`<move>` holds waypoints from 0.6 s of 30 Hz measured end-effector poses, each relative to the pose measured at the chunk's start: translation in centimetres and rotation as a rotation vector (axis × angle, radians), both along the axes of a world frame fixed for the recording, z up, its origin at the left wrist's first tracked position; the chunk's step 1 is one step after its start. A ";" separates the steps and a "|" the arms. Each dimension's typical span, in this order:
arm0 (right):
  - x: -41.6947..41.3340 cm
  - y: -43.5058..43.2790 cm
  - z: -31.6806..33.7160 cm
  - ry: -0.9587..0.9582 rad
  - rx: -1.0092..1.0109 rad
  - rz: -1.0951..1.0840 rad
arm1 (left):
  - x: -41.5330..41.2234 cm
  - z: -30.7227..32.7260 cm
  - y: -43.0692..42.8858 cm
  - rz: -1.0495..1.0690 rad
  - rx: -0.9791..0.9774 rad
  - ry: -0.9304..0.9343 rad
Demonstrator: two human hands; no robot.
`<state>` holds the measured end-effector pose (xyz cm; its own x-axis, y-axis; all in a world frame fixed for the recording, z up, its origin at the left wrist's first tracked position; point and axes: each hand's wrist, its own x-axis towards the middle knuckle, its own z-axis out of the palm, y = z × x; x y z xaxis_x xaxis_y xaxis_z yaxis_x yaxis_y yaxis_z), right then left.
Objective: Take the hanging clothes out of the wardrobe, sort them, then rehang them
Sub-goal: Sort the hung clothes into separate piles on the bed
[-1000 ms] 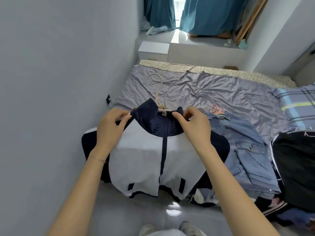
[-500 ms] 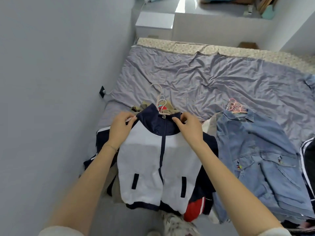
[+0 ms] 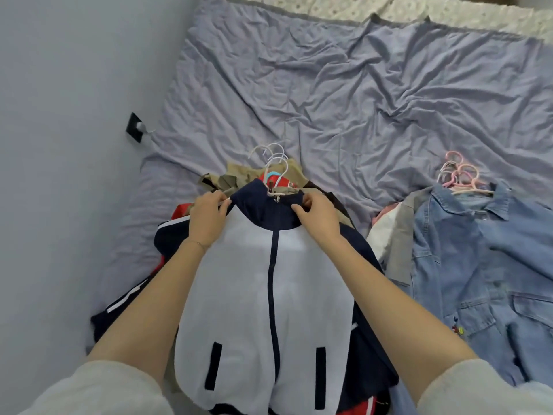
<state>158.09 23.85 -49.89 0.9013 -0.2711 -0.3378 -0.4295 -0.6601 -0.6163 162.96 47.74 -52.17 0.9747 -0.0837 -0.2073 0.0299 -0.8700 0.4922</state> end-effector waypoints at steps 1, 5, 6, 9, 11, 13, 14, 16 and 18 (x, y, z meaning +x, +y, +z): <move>0.5 0.0 -0.6 0.010 0.011 0.015 | 0.4 -0.6 0.0 0.020 0.018 0.005; 1.3 -0.1 -1.3 0.051 0.049 0.081 | 0.9 -1.4 0.6 0.120 0.027 0.034; 1.1 -0.1 -1.1 0.051 0.031 0.098 | 0.5 -1.2 0.7 0.105 0.015 0.032; -0.4 0.0 0.1 0.017 -0.043 0.070 | -0.8 0.6 0.3 -0.004 -0.071 -0.037; -1.6 0.2 1.5 -0.016 -0.038 -0.006 | -1.6 2.4 -0.2 -0.053 -0.133 -0.089; -2.9 0.6 3.1 -0.042 -0.007 -0.031 | -2.7 4.2 -0.5 -0.078 -0.181 -0.083; -3.6 0.7 4.0 -0.056 0.002 -0.020 | -3.4 5.1 -0.5 -0.079 -0.204 -0.078; -5.4 0.9 5.8 -0.099 0.010 0.021 | -5.4 7.2 -0.4 -0.073 -0.242 -0.098; -7.7 1.3 7.6 -0.125 0.006 0.056 | -7.7 9.3 0.0 -0.071 -0.274 -0.133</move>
